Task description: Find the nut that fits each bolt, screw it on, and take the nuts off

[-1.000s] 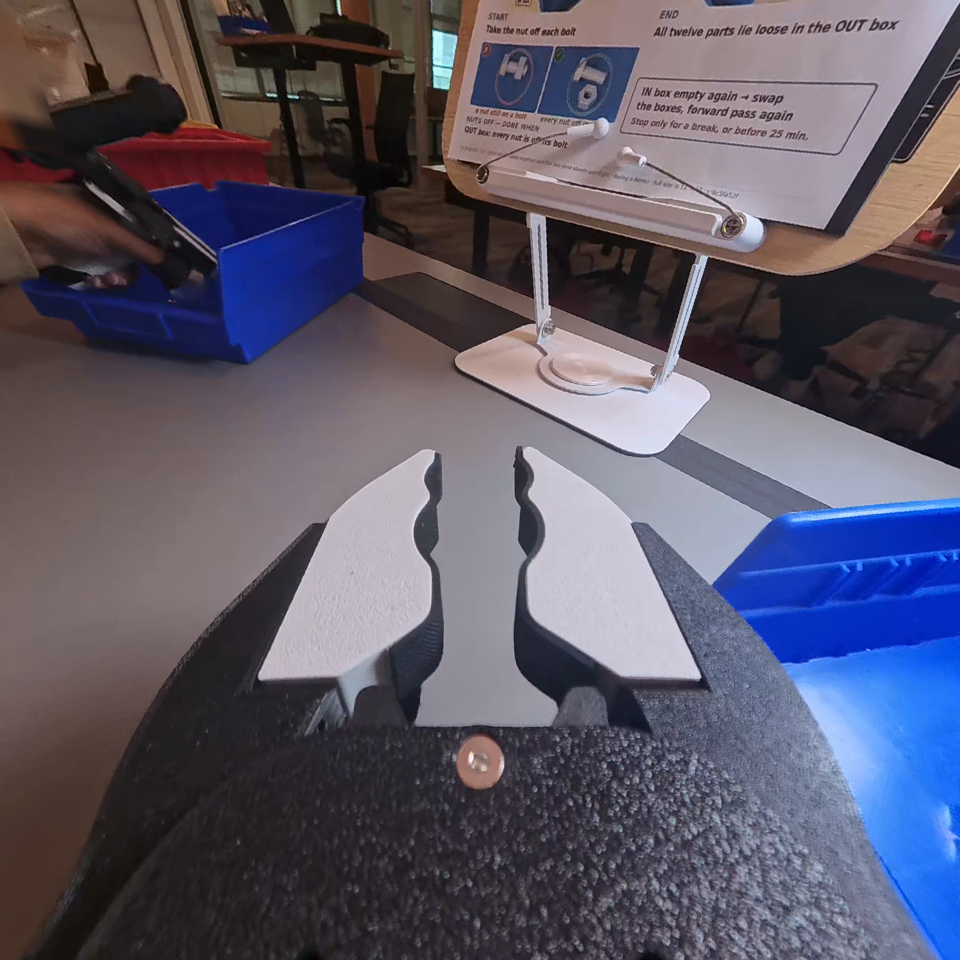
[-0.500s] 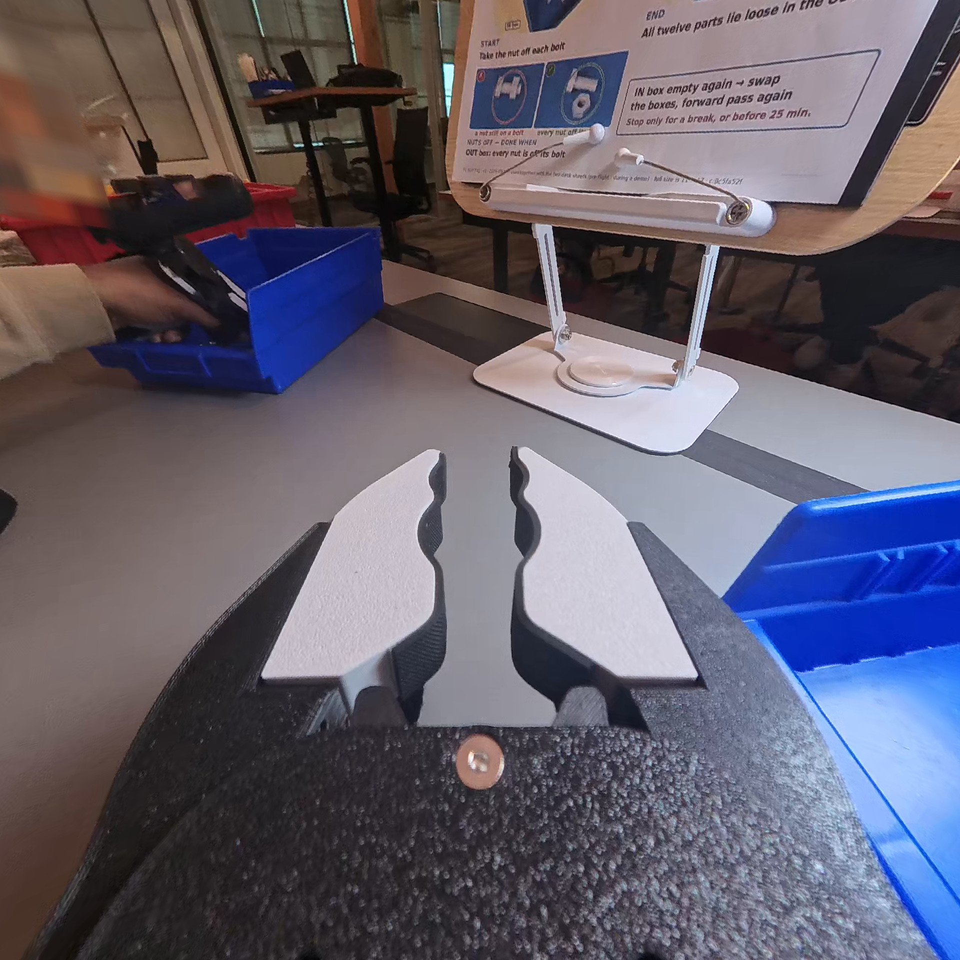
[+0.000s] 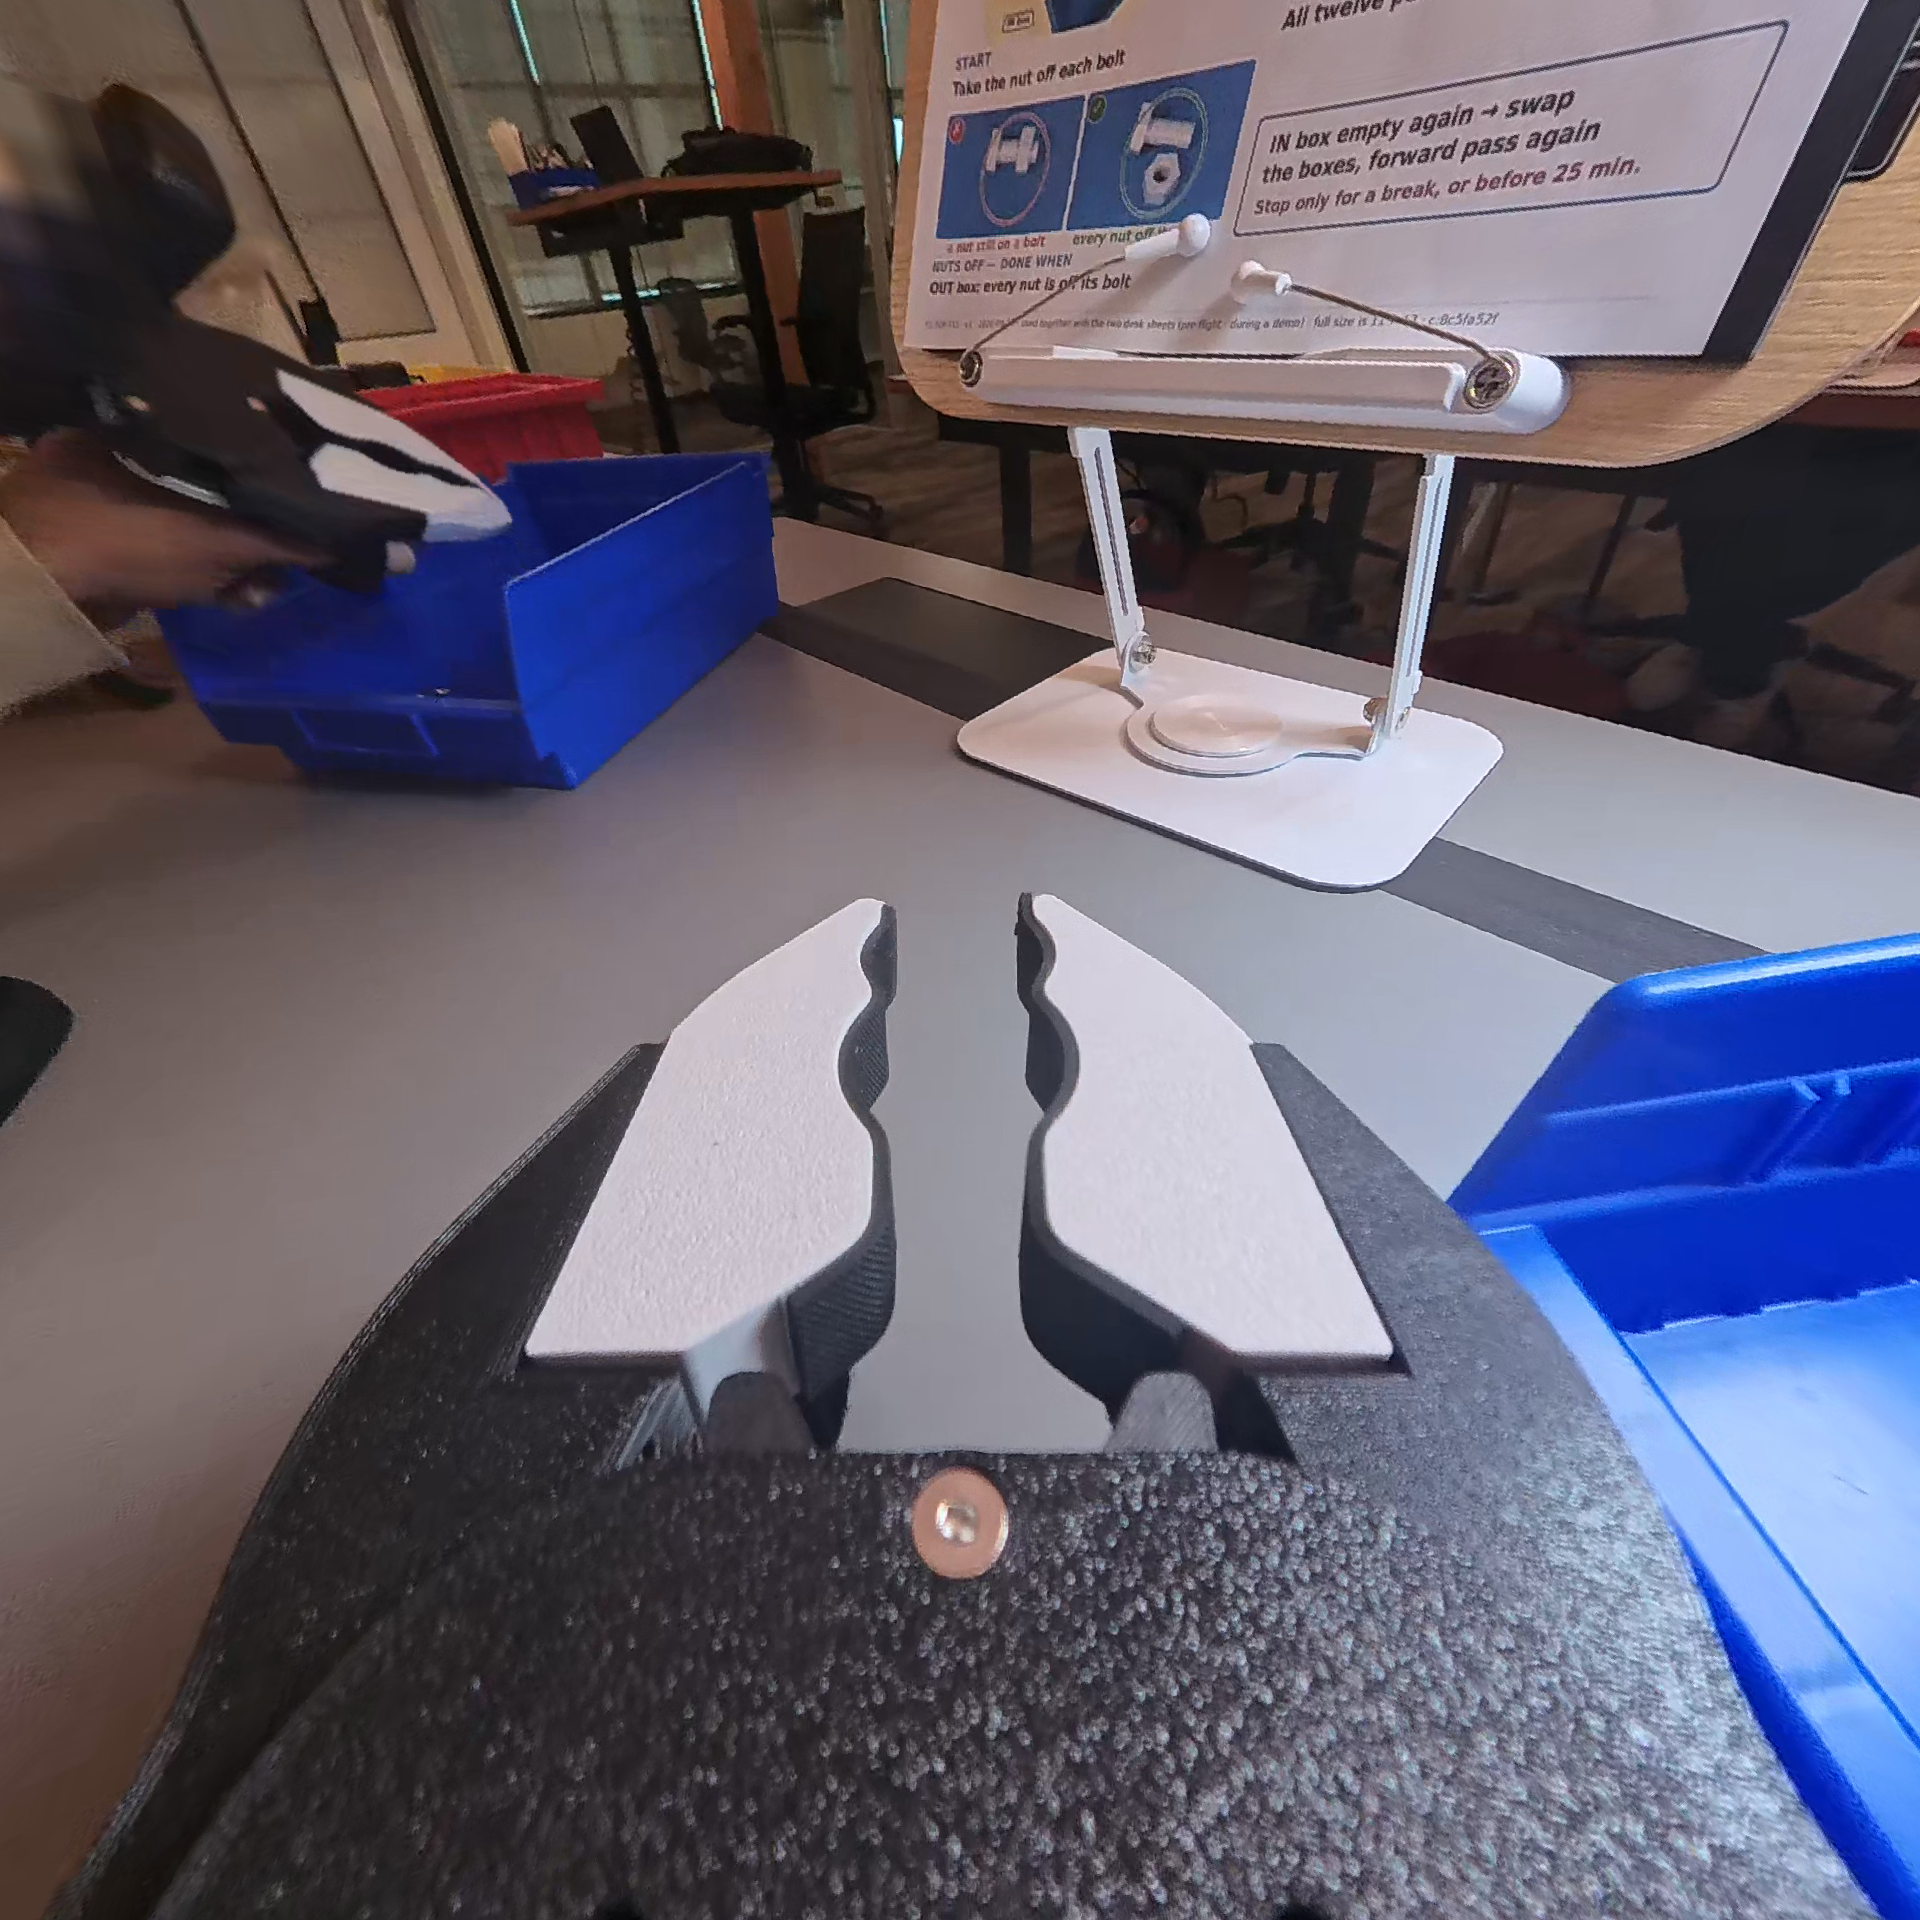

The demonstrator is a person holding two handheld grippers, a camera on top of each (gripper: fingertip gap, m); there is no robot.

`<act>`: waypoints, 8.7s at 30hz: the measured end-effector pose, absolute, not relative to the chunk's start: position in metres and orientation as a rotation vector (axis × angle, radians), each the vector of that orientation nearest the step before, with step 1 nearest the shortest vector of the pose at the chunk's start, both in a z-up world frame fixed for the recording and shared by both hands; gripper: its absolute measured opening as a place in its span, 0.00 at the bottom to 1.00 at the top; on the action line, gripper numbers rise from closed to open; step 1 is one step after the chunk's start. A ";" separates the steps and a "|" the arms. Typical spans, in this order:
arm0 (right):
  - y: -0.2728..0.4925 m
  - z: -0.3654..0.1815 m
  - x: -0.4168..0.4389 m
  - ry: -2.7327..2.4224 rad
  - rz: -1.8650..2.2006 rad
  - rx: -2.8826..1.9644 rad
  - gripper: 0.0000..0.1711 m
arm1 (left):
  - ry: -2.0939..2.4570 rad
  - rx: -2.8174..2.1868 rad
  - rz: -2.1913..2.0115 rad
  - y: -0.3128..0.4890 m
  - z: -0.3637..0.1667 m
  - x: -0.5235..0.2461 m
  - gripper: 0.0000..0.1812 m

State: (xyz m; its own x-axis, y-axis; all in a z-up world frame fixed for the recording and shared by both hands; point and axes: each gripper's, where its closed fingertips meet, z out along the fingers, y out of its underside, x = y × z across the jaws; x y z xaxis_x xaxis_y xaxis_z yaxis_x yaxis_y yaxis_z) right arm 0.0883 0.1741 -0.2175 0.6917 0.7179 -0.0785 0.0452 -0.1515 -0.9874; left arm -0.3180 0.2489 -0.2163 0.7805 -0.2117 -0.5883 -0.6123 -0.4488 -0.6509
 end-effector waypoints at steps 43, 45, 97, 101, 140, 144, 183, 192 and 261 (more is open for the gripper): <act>0.128 -0.206 0.047 -0.805 0.930 -1.519 0.16 | 0.157 -2.295 -0.159 0.253 -0.266 -0.343 0.27; 0.123 -0.196 0.045 -0.782 0.983 -1.482 0.16 | 0.208 -2.233 -0.144 0.247 -0.255 -0.330 0.27; 0.117 -0.232 0.028 -0.879 0.864 -1.598 0.16 | 1.062 -2.572 0.069 0.255 -0.296 -0.346 0.06; 0.121 -0.229 0.027 -0.902 0.773 -1.576 0.16 | 1.126 -2.352 0.006 0.219 -0.233 -0.289 0.06; 0.068 -0.170 0.011 -0.889 1.080 -1.261 0.11 | 1.438 -1.374 -1.024 0.057 -0.154 0.031 0.06; 0.074 -0.182 0.011 -0.928 1.002 -1.317 0.11 | 1.404 -1.439 -0.962 0.065 -0.161 0.033 0.05; 0.097 -0.215 0.015 -0.952 0.883 -1.496 0.11 | 0.983 -1.684 -0.637 0.156 -0.129 -0.119 0.15; 0.096 -0.217 0.014 -0.976 0.865 -1.496 0.11 | 0.749 -2.164 -0.205 0.209 -0.191 -0.293 0.16; 0.089 -0.219 0.000 -0.979 0.766 -1.574 0.11 | 2.361 -1.936 -0.339 0.083 -0.183 0.016 0.10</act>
